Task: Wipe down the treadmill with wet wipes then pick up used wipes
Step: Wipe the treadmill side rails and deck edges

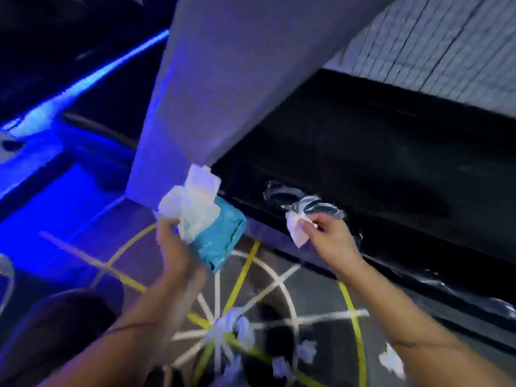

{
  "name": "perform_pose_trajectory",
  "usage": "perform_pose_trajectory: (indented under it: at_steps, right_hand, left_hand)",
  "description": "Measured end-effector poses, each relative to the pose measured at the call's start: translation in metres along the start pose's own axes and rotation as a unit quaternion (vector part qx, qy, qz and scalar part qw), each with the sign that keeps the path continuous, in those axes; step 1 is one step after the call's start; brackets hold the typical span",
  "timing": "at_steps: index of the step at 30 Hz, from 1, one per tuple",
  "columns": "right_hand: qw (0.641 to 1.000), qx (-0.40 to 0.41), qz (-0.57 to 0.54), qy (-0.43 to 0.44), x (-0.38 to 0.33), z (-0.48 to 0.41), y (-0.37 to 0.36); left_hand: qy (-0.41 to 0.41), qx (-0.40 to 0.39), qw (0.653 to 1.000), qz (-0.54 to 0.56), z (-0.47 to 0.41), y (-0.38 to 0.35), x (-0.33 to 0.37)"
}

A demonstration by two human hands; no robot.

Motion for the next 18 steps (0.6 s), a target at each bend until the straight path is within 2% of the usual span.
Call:
perform_pose_trajectory:
  at_steps: [2,4,8,13,15,18]
  right_hand:
    - [0.999,0.043,0.007,0.030,0.016,-0.009,0.007]
    - [0.995,0.067,0.025,0.072,0.013,-0.015,0.013]
    - [0.989,0.101,-0.073,0.075,-0.009,0.000,0.029]
    - [0.992,0.068,-0.051,0.097,-0.004,0.001,0.028]
    - [0.992,0.061,-0.033,0.103,-0.005,0.003,0.033]
    - [0.993,0.050,-0.018,0.103,-0.003,0.004,0.044]
  left_hand:
    - [-0.014,0.014,1.000,0.022,0.001,0.004,-0.017]
    - [-0.016,0.023,0.999,-0.029,0.008,0.011,-0.031]
    - [0.005,0.063,0.996,-0.066,0.039,0.013,-0.044]
    - [-0.024,0.085,0.989,-0.118,0.031,0.010,-0.049]
    - [-0.042,0.121,0.983,-0.133,0.032,0.012,-0.056]
    - [-0.035,0.089,0.988,-0.123,0.047,0.010,-0.069]
Point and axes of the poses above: each hand's wrist, its own z-axis away from the middle knuckle, its own y-axis out of the back of the hand, x = y × z, the point moved 3 cm from there along -z, towards the middle knuckle, and after that the axes turned 12 degrees about z, right-handed, at the moved point
